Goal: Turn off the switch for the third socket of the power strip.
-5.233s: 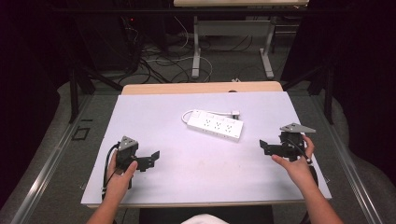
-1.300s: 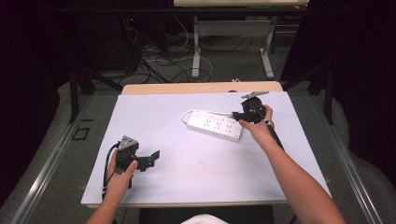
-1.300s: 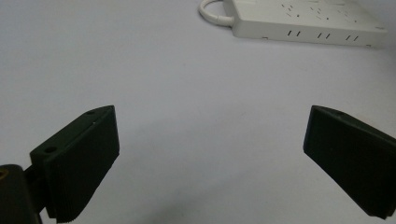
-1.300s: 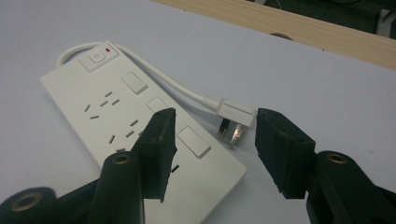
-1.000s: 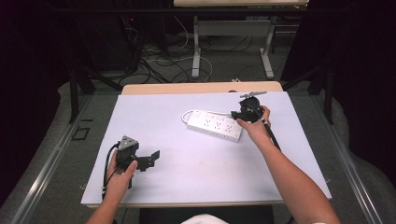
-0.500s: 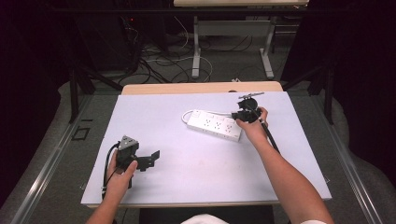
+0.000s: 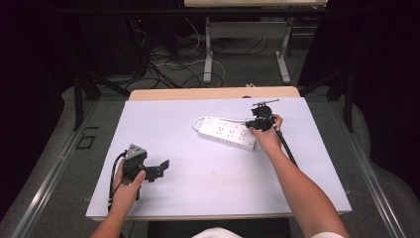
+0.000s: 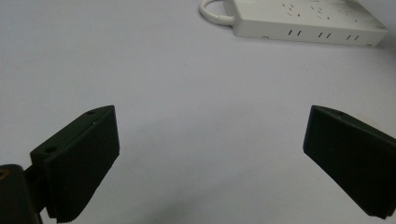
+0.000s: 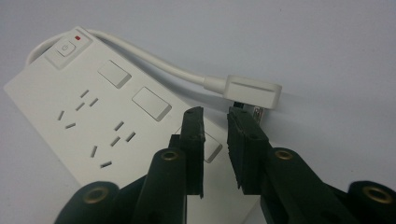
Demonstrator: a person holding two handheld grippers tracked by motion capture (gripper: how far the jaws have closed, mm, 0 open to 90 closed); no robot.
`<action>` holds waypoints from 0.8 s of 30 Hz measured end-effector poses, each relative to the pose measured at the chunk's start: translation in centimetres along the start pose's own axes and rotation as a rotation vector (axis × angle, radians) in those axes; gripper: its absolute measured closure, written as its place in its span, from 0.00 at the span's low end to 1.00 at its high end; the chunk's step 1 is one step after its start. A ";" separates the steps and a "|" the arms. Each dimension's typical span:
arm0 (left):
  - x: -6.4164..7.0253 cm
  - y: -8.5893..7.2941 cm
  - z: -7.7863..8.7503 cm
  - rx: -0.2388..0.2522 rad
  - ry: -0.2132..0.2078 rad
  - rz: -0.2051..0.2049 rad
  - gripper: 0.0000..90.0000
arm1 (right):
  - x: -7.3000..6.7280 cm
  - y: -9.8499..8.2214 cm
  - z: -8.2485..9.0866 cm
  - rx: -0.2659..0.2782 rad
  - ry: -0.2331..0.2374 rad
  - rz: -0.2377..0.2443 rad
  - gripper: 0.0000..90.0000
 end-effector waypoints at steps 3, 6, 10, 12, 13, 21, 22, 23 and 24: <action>0.0 0.0 0.0 0.001 0.000 0.000 0.04 | 0.1 -0.1 -0.1 -0.005 -0.006 -0.003 0.87; 0.0 0.0 0.0 0.000 0.000 0.000 0.04 | 0.1 -0.2 -0.3 -0.011 -0.002 -0.014 0.89; 0.0 0.0 0.0 -0.001 0.000 0.000 0.04 | 0.1 -0.4 -0.5 -0.017 0.003 -0.036 0.92; 0.0 0.0 0.0 0.000 0.000 -0.001 0.04 | 0.2 -0.5 -0.7 -0.021 0.009 -0.038 0.93; 0.0 0.0 0.0 0.000 0.000 0.000 0.04 | 0.2 -0.6 -0.7 -0.031 0.005 -0.049 0.94; 0.0 0.0 0.0 0.000 0.000 0.000 0.04 | 0.3 -0.8 -0.7 -0.041 0.000 -0.059 0.99; 0.0 0.0 0.0 0.000 0.000 0.000 0.04 | 0.3 -0.8 -0.7 -0.046 0.002 -0.058 0.99; 0.0 0.0 0.0 0.000 0.000 -0.001 0.04 | 0.3 -0.8 -0.7 -0.041 -0.002 -0.057 1.00; 0.0 0.0 0.0 0.000 0.000 0.000 0.04 | 0.3 -0.8 -0.7 -0.041 -0.001 -0.058 1.00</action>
Point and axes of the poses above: each handheld gripper's, and its own axes: z roughly backward along the jaws, y roughly out of its top, x roughly to its right, the point moved 9 cm from there along -z, roughly forward along the jaws, and after that the axes turned 12 degrees about y, right-handed, at the moved point
